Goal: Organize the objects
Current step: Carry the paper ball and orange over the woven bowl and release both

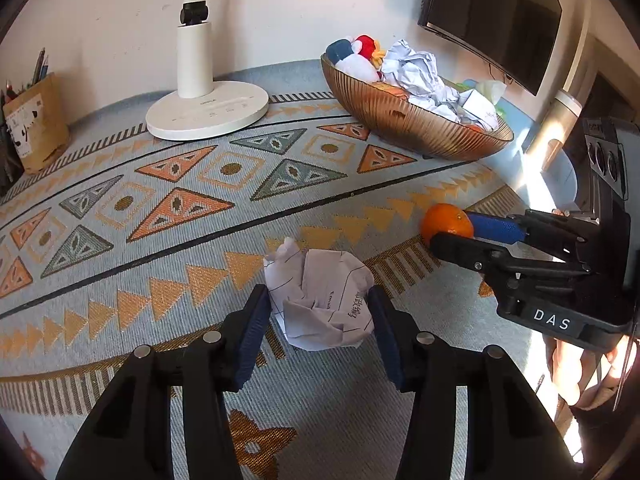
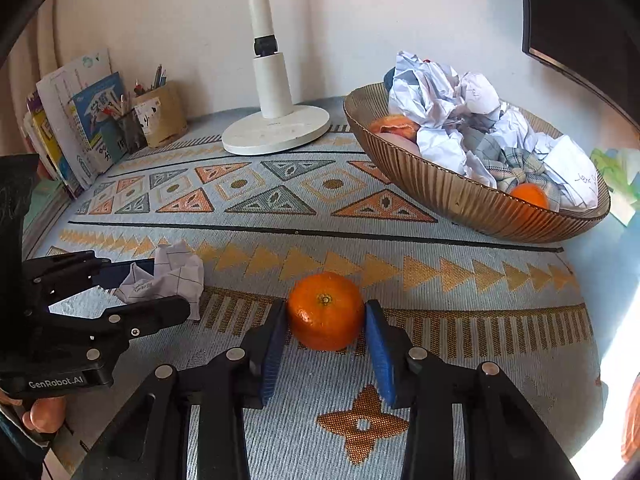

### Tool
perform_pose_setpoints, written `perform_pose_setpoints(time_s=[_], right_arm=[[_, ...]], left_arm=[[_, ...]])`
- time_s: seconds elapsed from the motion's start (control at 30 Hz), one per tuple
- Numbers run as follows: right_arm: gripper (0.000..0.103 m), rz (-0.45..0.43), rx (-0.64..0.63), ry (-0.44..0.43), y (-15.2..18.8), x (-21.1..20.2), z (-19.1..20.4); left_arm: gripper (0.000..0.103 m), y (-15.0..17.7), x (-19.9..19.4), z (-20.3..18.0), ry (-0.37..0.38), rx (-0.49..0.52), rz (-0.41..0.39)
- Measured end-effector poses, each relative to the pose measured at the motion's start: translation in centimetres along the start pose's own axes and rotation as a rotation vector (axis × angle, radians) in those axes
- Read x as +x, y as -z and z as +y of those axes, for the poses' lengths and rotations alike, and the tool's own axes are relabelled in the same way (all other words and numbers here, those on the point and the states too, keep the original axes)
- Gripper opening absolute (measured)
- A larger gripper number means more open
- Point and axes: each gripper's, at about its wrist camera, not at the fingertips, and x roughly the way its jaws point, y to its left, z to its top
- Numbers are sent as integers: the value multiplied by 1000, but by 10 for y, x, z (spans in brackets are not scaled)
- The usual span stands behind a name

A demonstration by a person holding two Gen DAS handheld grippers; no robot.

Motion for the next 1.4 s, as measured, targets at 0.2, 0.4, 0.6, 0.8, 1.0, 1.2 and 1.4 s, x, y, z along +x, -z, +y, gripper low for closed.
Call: perform_pose_setpoints(time_s=[0.2, 0.4, 0.6, 0.8, 1.0, 1.2, 1.4], right_arm=[[38, -126, 161, -8, -23, -61, -51], [38, -320, 314, 88, -85, -128, -115], [38, -305, 400, 92, -123, -107, -152], [38, -205, 451, 69, -129, -60, -176], [47, -147, 519, 4, -119, -39, -198], [47, -166, 474, -10, -109, -58, -171], [47, -215, 318, -48, -110, -94, -94]], left_arm=[[46, -38, -26, -22, 51, 3, -108], [46, -123, -46, -77, 100, 123, -285], [46, -173, -9, -108, 148, 155, -315], [46, -169, 41, -129, 127, 208, -265], [82, -162, 58, -126, 95, 223, -251], [82, -153, 24, -113, 72, 193, -274], [82, -123, -50, -74, -10, 109, -345]])
